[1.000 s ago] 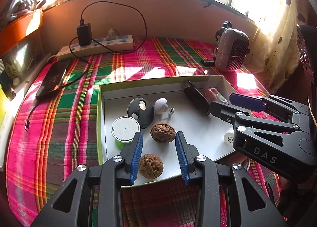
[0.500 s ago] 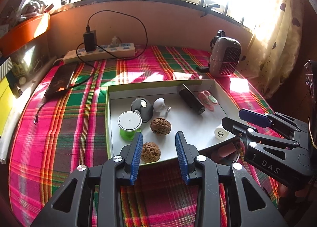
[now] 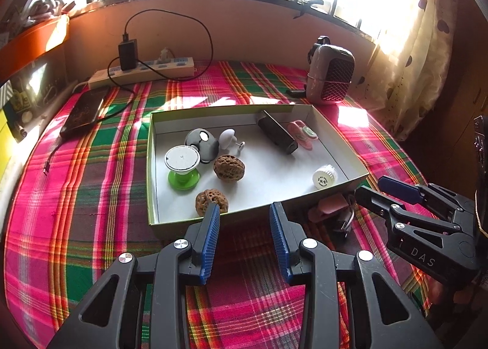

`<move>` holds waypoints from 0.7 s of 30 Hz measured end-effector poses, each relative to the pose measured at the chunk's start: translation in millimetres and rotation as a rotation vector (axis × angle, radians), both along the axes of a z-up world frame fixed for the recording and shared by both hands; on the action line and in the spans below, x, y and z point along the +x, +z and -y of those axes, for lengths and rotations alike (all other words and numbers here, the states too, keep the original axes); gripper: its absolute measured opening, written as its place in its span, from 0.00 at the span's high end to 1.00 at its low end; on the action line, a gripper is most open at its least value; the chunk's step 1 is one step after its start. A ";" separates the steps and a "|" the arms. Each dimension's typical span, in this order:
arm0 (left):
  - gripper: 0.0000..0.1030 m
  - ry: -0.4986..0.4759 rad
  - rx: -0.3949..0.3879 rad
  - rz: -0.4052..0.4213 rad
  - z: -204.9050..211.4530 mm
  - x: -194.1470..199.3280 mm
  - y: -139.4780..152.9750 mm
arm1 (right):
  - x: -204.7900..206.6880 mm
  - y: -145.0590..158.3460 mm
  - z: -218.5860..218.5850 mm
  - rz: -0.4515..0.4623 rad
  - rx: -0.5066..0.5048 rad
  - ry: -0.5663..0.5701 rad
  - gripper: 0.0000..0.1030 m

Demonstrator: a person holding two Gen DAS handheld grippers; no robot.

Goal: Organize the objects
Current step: 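Withdraw both open tools from the box toward the remaining items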

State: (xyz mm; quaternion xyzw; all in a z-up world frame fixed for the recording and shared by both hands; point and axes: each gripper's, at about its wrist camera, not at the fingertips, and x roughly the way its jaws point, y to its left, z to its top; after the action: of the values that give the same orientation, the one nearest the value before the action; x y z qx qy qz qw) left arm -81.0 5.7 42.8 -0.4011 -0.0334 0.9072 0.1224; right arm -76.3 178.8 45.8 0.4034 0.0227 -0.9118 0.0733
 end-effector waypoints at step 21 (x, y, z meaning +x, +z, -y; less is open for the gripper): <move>0.69 -0.070 -0.015 0.032 -10.4 14.8 -18.0 | 14.0 -27.7 10.9 0.073 -0.027 -0.010 0.58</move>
State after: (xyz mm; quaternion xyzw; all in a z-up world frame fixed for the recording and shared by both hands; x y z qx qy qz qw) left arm -66.2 16.1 24.8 -0.4171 -0.0146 0.8961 0.1507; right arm -62.3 167.9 18.1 0.4357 0.0055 -0.8970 0.0748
